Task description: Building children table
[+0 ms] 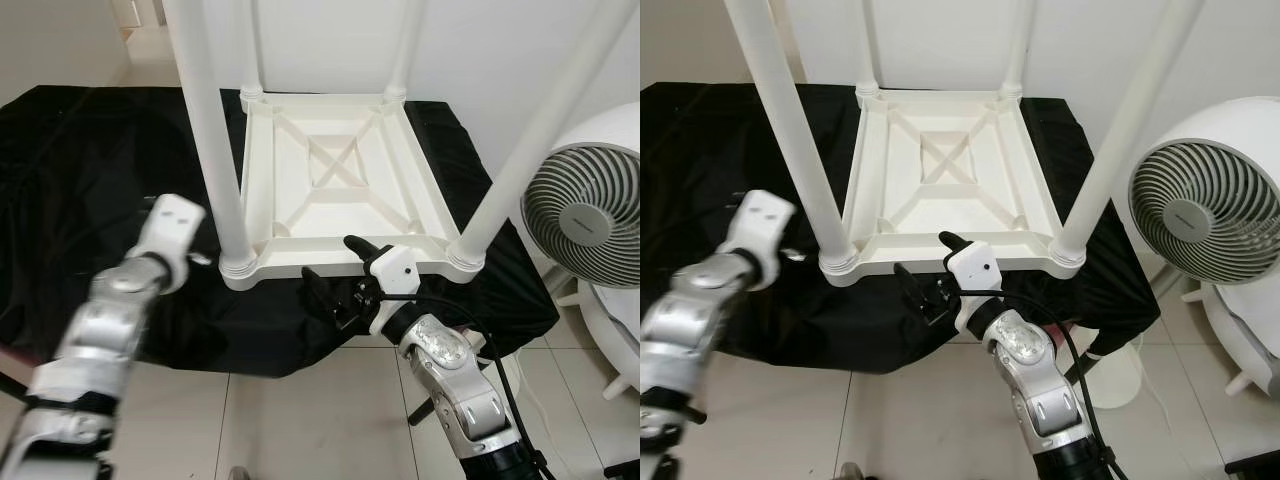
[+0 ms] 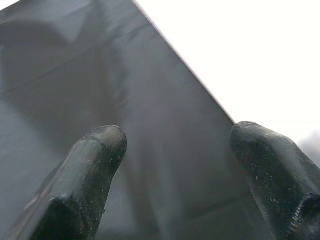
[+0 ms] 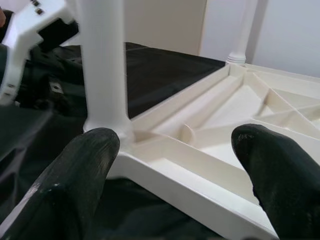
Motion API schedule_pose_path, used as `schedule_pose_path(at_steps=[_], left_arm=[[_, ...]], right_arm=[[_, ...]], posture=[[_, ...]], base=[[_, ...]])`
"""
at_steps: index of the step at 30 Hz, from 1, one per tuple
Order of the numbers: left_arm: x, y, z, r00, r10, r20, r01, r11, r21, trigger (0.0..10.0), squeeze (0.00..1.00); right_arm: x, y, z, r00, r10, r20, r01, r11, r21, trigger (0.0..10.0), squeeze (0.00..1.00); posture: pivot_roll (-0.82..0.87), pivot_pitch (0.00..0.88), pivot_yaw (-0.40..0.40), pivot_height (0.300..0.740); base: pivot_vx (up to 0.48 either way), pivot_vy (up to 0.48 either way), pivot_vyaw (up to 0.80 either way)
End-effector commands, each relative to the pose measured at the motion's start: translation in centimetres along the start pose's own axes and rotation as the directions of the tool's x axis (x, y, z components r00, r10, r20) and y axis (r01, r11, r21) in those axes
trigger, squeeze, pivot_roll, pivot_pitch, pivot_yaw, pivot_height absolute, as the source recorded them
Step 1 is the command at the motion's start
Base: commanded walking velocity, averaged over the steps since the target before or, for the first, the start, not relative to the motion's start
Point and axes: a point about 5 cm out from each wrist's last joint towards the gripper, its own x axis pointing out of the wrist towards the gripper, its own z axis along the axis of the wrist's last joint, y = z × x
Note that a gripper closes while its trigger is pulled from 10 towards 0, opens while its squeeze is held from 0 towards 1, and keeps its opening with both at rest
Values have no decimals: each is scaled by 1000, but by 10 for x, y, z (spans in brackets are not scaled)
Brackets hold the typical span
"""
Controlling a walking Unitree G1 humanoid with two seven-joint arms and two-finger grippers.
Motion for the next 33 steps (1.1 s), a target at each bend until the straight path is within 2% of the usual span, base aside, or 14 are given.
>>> schedule_pose_path(at_steps=[1,5,9,10,14,15,17,19,22,24,26,29,32,33], left_arm=[[4,-23,19,975,-211,66,208,976,59,10000,0],[4,-40,25,949,-302,91,295,952,82,10000,0],[-6,-59,36,884,-442,152,429,896,113,10000,0],[-6,-59,36,884,-442,152,429,896,113,10000,0],[-19,-59,45,814,-527,243,520,848,98,10000,0],[-20,-44,44,842,-477,252,468,878,99,10000,0],[-20,-36,43,866,-437,242,425,899,104,10000,0],[-21,-4,38,934,-286,216,274,958,84,10000,0],[-23,5,37,947,-243,211,232,970,76,10000,0],[-35,26,37,964,-157,216,145,987,72,10000,0],[-35,26,37,964,-157,216,145,987,72,10000,0],[-50,38,41,962,-120,246,105,992,74,10000,0],[-63,34,39,958,-131,255,117,991,69,10000,0],[-63,34,39,958,-131,255,117,991,69,10000,0]], right_arm=[[3,-1,-2,1000,0,-6,0,1000,6,10000,0],[8,-1,-1,1000,-3,-1,3,1000,0,10000,0],[20,-4,5,1000,2,19,-1,1000,-19,10000,0],[20,-4,5,1000,2,19,-1,1000,-19,10000,0],[33,-6,12,999,14,42,-13,999,-40,10000,0],[43,-8,19,998,29,59,-26,999,-46,10000,0],[46,-9,21,997,36,66,-33,998,-45,10000,0],[55,-14,26,995,70,77,-69,997,-18,10000,0],[58,-15,27,993,85,79,-85,996,-4,10000,0],[66,-16,29,982,176,69,-176,984,6,10000,0],[66,-16,29,982,176,69,-176,984,6,10000,0],[70,-19,26,954,297,29,-297,955,-10,10000,0],[65,-28,7,885,454,-103,-454,891,24,10000,0],[65,-28,7,885,454,-103,-454,891,24,10000,0]], posture=[[-24,104,2,740],[-26,103,4,740],[-21,101,4,740],[-21,101,4,740],[-12,96,0,740],[-12,96,0,740],[-12,96,0,740],[-7,92,3,740],[-7,92,3,740],[14,92,-4,740],[14,92,-4,740],[41,91,-20,740],[48,92,-26,740],[48,92,-26,740]], base=[[0,0,0],[0,0,0],[0,0,0],[0,0,0],[0,0,0],[0,0,0],[0,0,0],[0,0,0],[0,0,0],[0,0,0],[0,0,0],[0,0,0],[0,0,0],[0,0,0]])
